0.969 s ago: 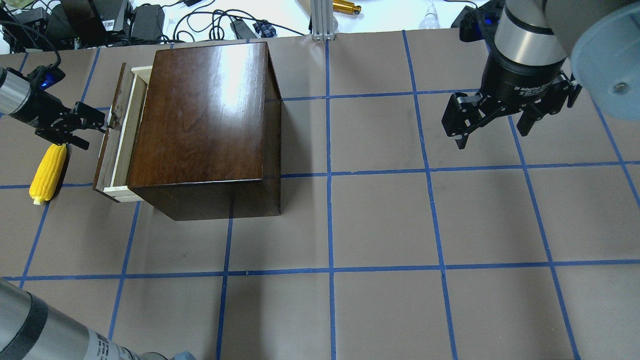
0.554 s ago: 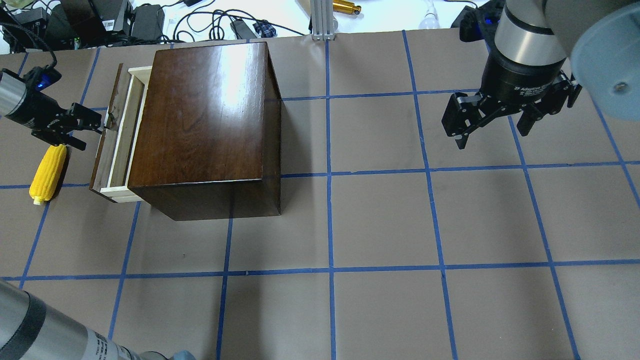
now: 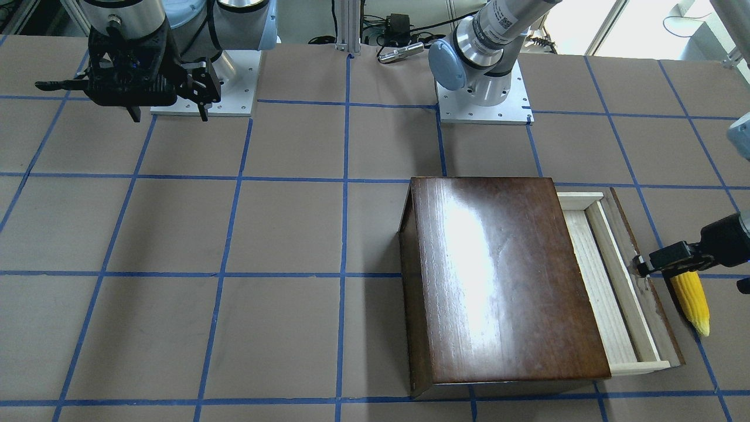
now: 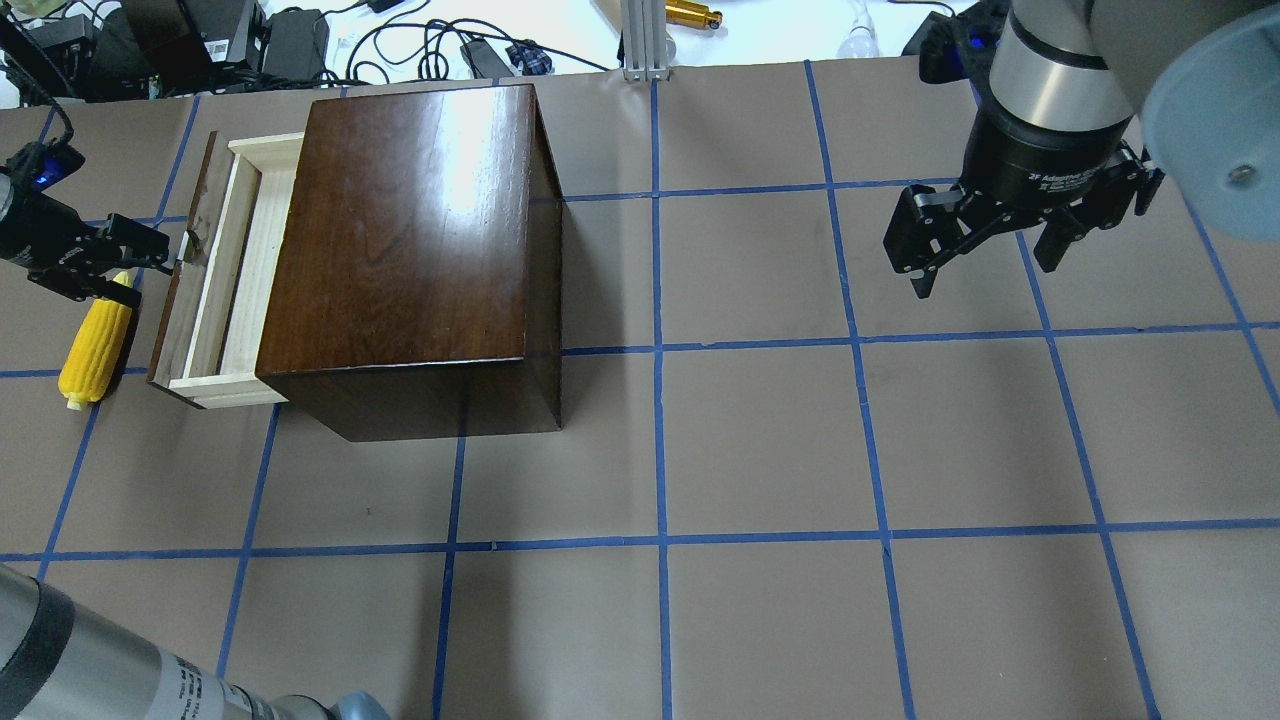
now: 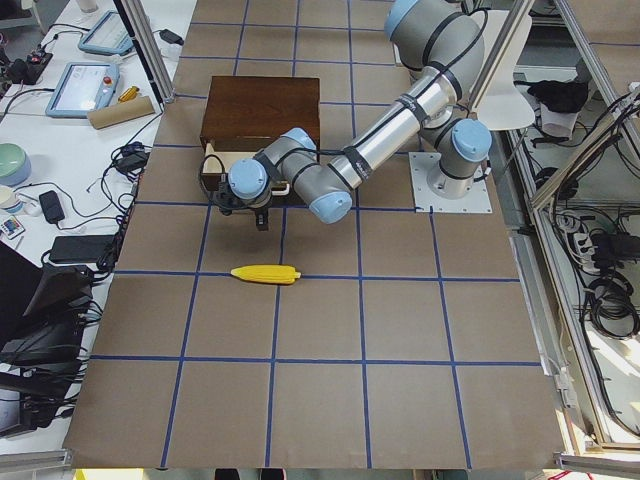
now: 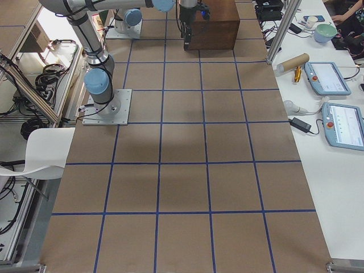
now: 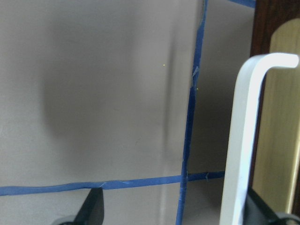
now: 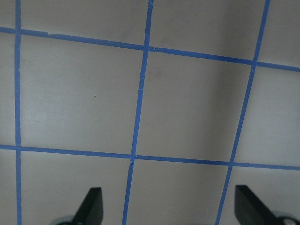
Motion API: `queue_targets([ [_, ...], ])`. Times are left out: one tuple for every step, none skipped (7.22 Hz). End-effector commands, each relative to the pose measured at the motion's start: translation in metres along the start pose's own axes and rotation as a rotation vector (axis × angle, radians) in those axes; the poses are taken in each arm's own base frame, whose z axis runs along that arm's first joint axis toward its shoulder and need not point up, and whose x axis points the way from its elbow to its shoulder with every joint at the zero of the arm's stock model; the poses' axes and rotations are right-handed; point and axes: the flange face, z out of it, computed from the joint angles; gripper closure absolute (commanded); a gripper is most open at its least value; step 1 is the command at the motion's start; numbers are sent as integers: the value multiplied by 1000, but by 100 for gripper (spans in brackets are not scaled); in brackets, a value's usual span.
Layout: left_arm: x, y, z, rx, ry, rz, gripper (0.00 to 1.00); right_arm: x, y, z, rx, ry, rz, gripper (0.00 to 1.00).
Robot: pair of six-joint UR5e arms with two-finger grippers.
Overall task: Open drawer and put corn inside
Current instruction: 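Pull the drawer handle outward with the left gripper to open the drawer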
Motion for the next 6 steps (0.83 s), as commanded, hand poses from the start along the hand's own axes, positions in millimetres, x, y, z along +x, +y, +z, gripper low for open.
queue_targets([
  [-5, 1, -2, 4, -1, -8, 0, 0, 0, 0, -1, 0, 0, 0],
  [-6, 2, -3, 4, 2, -10, 0, 0, 0, 0, 0, 0, 0, 0],
  [-6, 2, -3, 4, 2, -10, 0, 0, 0, 0, -1, 0, 0, 0],
  [-2, 2, -7, 11, -3, -7, 0, 0, 0, 0, -1, 0, 0, 0],
  [2, 0, -20, 30, -16, -3, 0, 0, 0, 0, -1, 0, 0, 0],
  [8, -4, -39, 48, -30, 3, 0, 0, 0, 0, 0, 0, 0, 0],
])
